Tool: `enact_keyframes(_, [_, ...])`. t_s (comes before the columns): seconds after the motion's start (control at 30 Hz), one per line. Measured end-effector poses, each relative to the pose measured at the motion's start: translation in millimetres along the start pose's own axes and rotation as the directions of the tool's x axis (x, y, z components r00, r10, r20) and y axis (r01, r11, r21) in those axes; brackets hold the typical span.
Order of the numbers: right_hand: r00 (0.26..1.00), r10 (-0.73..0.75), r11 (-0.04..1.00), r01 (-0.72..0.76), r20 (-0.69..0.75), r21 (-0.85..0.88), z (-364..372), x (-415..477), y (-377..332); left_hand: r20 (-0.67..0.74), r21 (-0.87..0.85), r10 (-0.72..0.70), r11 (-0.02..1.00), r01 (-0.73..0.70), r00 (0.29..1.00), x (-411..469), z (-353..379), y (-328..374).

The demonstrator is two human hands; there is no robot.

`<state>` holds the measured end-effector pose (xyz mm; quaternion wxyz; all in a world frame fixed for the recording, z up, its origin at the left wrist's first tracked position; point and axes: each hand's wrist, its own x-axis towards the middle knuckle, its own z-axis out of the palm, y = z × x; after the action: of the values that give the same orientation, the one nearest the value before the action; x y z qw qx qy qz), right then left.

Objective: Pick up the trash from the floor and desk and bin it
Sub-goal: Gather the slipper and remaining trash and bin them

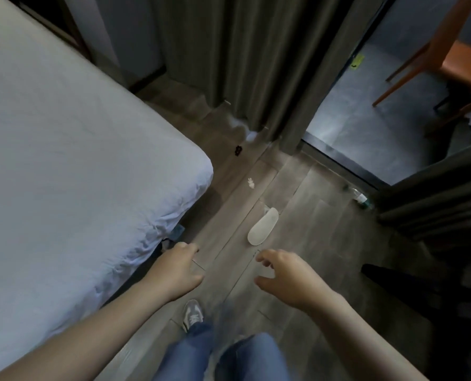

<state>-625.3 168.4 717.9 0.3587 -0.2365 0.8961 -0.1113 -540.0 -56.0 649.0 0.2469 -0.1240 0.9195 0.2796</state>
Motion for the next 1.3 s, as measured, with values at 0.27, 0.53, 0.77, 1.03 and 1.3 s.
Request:
enact_keyframes(0.27, [0.984, -0.084, 0.996, 0.089, 0.157, -0.026, 16, 99, 35, 0.038, -0.056, -0.199, 0.978, 0.2, 0.979, 63, 40, -16])
enact_keyframes(0.53, [0.952, -0.184, 0.978, 0.203, 0.244, -0.054, 90, 224, 102, 0.013, -0.111, -0.336, 0.935, 0.336, 0.942, 153, 145, -64])
enact_keyframes(0.77, [0.929, -0.246, 0.941, 0.297, 0.276, -0.162, 220, 364, 166, -0.045, -0.143, -0.41, 0.905, 0.4, 0.911, 261, 266, -166])
enact_keyframes(1.03, [0.83, -0.39, 0.785, 0.526, 0.399, -0.328, 387, 517, 203, -0.125, -0.17, -0.434, 0.896, 0.411, 0.892, 365, 399, -309])
enact_keyframes(1.3, [0.799, -0.424, 0.652, 0.596, 0.427, -0.468, 441, 564, 219, -0.187, -0.025, -0.471, 0.879, 0.475, 0.862, 398, 446, -377])
